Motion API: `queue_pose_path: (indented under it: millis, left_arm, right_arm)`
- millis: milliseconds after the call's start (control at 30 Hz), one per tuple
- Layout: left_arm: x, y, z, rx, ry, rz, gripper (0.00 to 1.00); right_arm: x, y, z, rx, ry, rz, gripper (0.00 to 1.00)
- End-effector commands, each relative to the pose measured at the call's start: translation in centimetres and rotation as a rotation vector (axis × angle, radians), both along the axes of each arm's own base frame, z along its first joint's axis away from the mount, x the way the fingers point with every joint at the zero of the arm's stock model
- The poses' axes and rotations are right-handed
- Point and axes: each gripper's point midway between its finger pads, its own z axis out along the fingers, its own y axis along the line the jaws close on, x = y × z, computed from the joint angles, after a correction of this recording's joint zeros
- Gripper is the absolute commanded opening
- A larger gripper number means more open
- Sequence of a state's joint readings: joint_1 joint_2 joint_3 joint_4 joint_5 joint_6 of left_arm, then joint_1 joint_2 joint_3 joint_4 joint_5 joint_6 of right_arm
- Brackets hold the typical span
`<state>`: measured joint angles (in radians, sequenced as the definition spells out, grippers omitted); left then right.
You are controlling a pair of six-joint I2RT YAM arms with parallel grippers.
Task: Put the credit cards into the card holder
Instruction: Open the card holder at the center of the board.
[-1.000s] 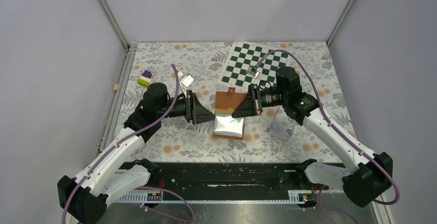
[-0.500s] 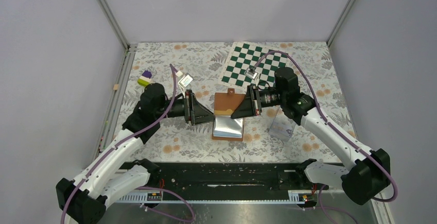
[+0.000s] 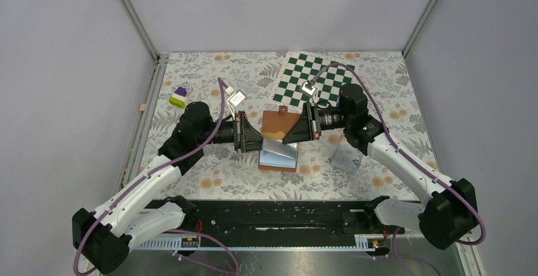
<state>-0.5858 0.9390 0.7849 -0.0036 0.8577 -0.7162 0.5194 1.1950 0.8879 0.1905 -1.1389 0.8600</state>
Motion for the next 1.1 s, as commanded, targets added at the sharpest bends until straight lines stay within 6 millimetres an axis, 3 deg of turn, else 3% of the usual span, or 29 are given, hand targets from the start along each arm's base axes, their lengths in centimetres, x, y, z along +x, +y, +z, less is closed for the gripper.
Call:
queue_pose_path:
  millis: [0,100,267,400,600,867,1067]
  left_arm:
    - [0.1,-0.4,2.3,-0.069,-0.068,-0.011,0.12]
    - [0.2,-0.4,2.2,-0.087,-0.046,-0.003,0.0]
    - [0.8,-0.5,2.3,-0.142,-0.002,0.042,0.0]
    - [1.4,-0.5,1.9,-0.147,0.061,0.087,0.0]
    - [2.3,-0.2,1.5,-0.174,0.197,0.134,0.0]
    - [3.1,0.2,0.7,-0.181,0.334,0.148,0.0]
    - [2.8,0.1,1.6,-0.204,0.344,0.121,0.0]
  right_arm:
    - [-0.4,-0.1,1.5,0.051,-0.04,0.038,0.15]
    - [-0.2,0.0,1.6,0.05,-0.042,0.025,0.33]
    - [0.2,-0.1,2.0,0.052,-0.079,-0.025,0.76]
    - [0.7,-0.6,1.6,0.023,-0.129,-0.082,0.97]
    - [0.3,-1.2,1.3,0.016,-0.174,-0.097,0.99]
    - [-0.5,-1.5,2.4,0.08,-0.24,-0.074,0.99]
    - [0.9,-1.3,1.0,0.015,-0.236,-0.13,0.99]
